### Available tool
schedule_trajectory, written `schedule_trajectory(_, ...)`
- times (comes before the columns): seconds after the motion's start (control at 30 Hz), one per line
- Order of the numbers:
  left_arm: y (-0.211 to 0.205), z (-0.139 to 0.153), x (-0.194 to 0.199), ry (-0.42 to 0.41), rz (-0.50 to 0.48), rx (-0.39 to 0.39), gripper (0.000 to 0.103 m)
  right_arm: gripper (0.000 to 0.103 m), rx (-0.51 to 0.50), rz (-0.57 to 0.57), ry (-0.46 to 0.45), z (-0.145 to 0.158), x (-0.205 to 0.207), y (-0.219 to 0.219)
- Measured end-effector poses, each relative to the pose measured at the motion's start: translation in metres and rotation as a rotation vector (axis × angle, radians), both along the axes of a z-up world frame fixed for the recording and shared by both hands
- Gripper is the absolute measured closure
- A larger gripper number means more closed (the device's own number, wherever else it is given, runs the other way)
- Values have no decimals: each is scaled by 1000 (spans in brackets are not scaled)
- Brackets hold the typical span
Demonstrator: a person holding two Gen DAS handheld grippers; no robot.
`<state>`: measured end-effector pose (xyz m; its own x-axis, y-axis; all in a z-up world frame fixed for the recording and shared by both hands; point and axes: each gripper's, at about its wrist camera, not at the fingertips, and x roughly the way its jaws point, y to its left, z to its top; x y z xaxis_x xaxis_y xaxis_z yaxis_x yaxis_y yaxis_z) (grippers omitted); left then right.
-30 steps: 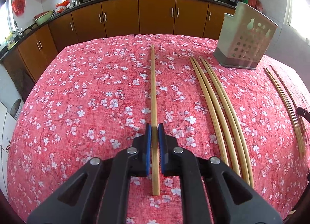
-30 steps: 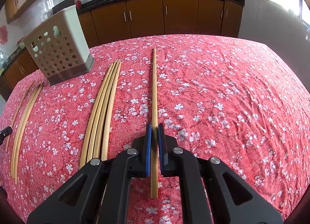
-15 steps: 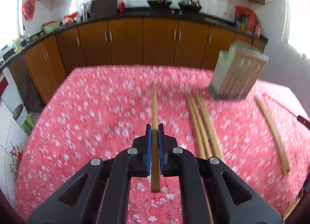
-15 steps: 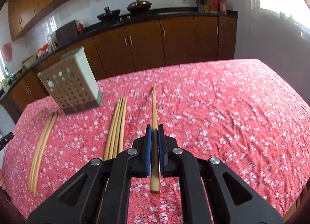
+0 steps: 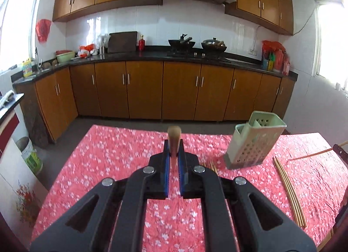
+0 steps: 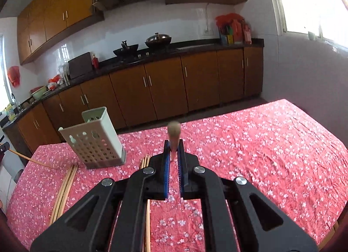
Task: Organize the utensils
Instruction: 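Lift the left gripper's chopstick into the holder while the right gripper inserts its own, then open the left gripper to release its chopstick while the right gripper releases its own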
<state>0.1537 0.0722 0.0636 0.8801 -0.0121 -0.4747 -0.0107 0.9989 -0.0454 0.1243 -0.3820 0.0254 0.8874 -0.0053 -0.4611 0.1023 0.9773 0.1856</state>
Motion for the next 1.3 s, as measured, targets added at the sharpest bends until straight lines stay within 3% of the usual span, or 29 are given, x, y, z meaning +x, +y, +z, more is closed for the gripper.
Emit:
schedule_trajectory(0.2, -1, 35, 12, -56, 8, -2, 95, 96, -7, 13, -102, 46, 10, 5)
schedule_trajectory(0.43, -30, 101, 22, -204, -39, -59, 95, 96, 42, 87, -298, 119, 19, 28)
schedule_trajectory(0.57, -52, 130, 28, -293, -75, -115, 95, 96, 74, 140, -354, 135, 28, 46)
schedule_trajectory(0.67, -73, 138, 36, -338, -112, -143, 95, 96, 65, 176, -360, 130, 43, 65)
schedule_trajectory(0.8, -99, 125, 53, -329, -149, -155, 95, 96, 41, 201, -315, 112, 64, 81)
schedule_trajectory(1.03, -121, 70, 92, -177, -171, -156, 95, 96, 49, 223, -198, 78, 82, 87)
schedule_trajectory(1.2, -122, 51, 97, -127, -175, -146, 95, 95, 46, 227, -159, 70, 84, 88)
schedule_trajectory(1.3, -120, 48, 98, -120, -165, -144, 88, 88, 48, 228, -152, 71, 81, 88)
